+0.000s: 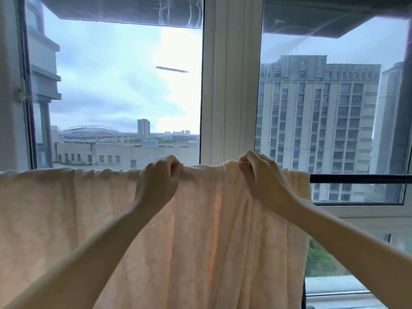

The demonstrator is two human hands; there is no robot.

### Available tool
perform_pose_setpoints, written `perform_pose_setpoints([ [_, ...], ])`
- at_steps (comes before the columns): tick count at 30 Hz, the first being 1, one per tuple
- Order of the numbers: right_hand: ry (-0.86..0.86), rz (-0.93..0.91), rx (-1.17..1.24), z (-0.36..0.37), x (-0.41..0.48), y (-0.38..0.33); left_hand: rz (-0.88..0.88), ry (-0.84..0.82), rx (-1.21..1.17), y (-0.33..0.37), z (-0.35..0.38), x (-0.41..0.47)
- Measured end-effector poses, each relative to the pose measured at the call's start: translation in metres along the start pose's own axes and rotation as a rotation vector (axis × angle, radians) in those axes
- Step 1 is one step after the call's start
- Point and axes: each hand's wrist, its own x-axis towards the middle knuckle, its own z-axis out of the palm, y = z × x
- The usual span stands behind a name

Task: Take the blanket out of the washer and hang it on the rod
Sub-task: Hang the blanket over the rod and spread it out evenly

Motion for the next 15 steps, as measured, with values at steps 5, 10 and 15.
perform_pose_setpoints([
  [5,0.029,-0.008,0.032,-0.023,-0.005,0.042,-0.076,-0.028,0.042,0.006,-0.004,0.004],
  [10,0.040,-0.050,0.077,-0.039,-0.009,0.067,-0.144,-0.034,0.105,0.020,-0.005,0.002],
  [15,0.040,-0.080,0.089,-0.042,-0.008,0.069,-0.089,0.033,0.067,0.043,0.000,-0.007],
])
